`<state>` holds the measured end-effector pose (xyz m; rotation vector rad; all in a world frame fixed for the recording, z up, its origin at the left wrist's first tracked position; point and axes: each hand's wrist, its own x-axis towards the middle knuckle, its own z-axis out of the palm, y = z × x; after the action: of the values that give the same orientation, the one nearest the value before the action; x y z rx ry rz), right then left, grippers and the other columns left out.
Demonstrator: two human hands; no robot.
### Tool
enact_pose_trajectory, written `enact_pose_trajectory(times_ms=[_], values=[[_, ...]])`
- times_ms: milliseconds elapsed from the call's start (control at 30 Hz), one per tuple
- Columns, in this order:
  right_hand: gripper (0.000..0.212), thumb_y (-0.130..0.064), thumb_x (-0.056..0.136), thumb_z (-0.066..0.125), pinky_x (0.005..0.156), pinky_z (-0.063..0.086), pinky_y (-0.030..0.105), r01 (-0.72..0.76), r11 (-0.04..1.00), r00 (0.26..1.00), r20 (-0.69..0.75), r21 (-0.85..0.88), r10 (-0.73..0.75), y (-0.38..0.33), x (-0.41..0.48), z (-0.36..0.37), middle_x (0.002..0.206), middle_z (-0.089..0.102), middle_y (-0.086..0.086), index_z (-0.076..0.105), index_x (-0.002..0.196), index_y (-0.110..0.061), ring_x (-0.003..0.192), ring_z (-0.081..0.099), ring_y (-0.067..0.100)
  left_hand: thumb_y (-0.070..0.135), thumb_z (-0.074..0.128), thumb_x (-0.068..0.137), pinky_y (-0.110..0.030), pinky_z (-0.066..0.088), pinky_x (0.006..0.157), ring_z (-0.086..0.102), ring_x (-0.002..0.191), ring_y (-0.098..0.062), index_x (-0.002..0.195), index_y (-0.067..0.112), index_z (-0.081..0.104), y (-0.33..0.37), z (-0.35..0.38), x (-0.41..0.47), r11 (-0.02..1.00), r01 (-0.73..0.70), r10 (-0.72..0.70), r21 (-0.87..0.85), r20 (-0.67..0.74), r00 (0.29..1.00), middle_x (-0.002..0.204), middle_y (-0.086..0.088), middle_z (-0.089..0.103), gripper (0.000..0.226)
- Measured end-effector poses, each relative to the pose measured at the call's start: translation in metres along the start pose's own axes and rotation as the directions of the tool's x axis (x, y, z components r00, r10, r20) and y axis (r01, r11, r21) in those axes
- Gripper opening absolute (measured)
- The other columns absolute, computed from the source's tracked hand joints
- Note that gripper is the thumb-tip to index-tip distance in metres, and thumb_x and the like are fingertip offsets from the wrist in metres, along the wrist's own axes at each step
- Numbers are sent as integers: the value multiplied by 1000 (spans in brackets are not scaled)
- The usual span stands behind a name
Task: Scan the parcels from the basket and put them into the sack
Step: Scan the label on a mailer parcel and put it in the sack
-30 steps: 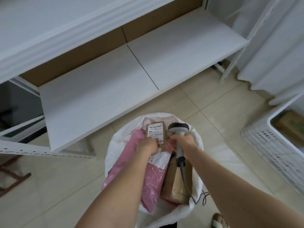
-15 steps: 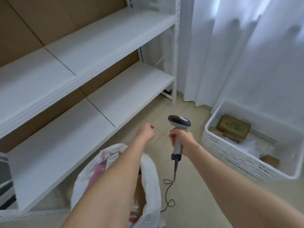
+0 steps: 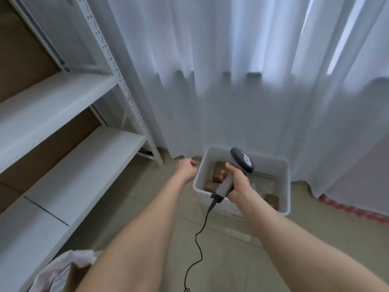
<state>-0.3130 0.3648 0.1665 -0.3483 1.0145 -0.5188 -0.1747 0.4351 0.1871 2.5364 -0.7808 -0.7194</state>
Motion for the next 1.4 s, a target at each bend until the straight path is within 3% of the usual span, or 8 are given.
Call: enact_pose_trajectory(times_ms=[67, 167, 400, 533, 800, 1000, 1300, 1400], values=[[7, -12, 89, 67, 70, 51, 31, -10, 999, 1000, -26, 47, 11, -16, 9, -16, 74, 59, 5, 62, 93, -9, 65, 56, 16, 11, 48, 93, -30, 38, 106, 50, 123, -23, 125, 13, 59, 20, 14, 12, 999, -26, 25, 32, 30, 999, 134, -8, 55, 34], [6, -14, 90, 66, 77, 50, 30, -17, 993, 997, -70, 120, 26, -41, 33, -38, 75, 60, 5, 62, 92, -10, 68, 56, 15, 12, 50, 93, -30, 37, 106, 50, 124, -23, 126, 13, 59, 48, 40, 38, 997, -53, 48, 62, 86, 995, 135, -8, 54, 34], [13, -20, 88, 70, 68, 53, 30, -30, 995, 983, -178, 100, 47, -102, 142, -62, 73, 64, 4, 63, 93, -10, 67, 61, 16, 14, 51, 94, -33, 41, 102, 51, 122, -24, 129, 14, 55, 102, 97, 143, 993, -94, 77, 66, 226, 971, 136, -9, 51, 36], [12, -20, 87, 71, 61, 51, 29, -74, 995, 966, -243, 72, 89, -127, 210, -61, 70, 65, 4, 64, 91, -10, 64, 62, 15, 14, 51, 93, -32, 41, 102, 50, 123, -24, 130, 15, 54, 110, 123, 213, 994, -48, 19, 98, 281, 960, 137, -9, 50, 37], [14, -22, 88, 70, 61, 49, 30, -183, 974, 913, -344, 132, 219, -145, 304, -77, 72, 62, 4, 61, 90, -11, 64, 59, 14, 13, 51, 94, -33, 41, 104, 48, 126, -25, 133, 13, 52, 110, 184, 305, 993, 27, -72, 118, 397, 915, 141, -9, 48, 39], [21, -27, 88, 69, 61, 48, 31, -277, 947, 866, -386, 164, 320, -147, 373, -110, 70, 59, 4, 59, 92, -9, 65, 57, 14, 16, 52, 94, -33, 41, 103, 50, 125, -25, 134, 12, 51, 110, 249, 351, 989, 36, -100, 142, 476, 874, 139, -9, 50, 40], [36, -27, 90, 67, 56, 54, 38, -389, 917, 773, -508, 95, 380, -100, 512, -202, 90, 67, 14, 58, 119, -6, 73, 65, 28, 15, 52, 95, -31, 42, 102, 49, 125, -25, 132, 13, 52, 60, 403, 420, 983, 90, -168, 162, 569, 805, 140, -10, 49, 37], [21, -22, 92, 64, 37, 49, 27, -433, 898, 756, -514, 71, 405, -68, 565, -239, 62, 65, 12, 59, 98, -3, 43, 63, 22, 15, 49, 96, -29, 42, 99, 49, 126, -24, 134, 11, 51, 26, 470, 441, 981, 70, -168, 179, 622, 765, 143, -9, 46, 38]])
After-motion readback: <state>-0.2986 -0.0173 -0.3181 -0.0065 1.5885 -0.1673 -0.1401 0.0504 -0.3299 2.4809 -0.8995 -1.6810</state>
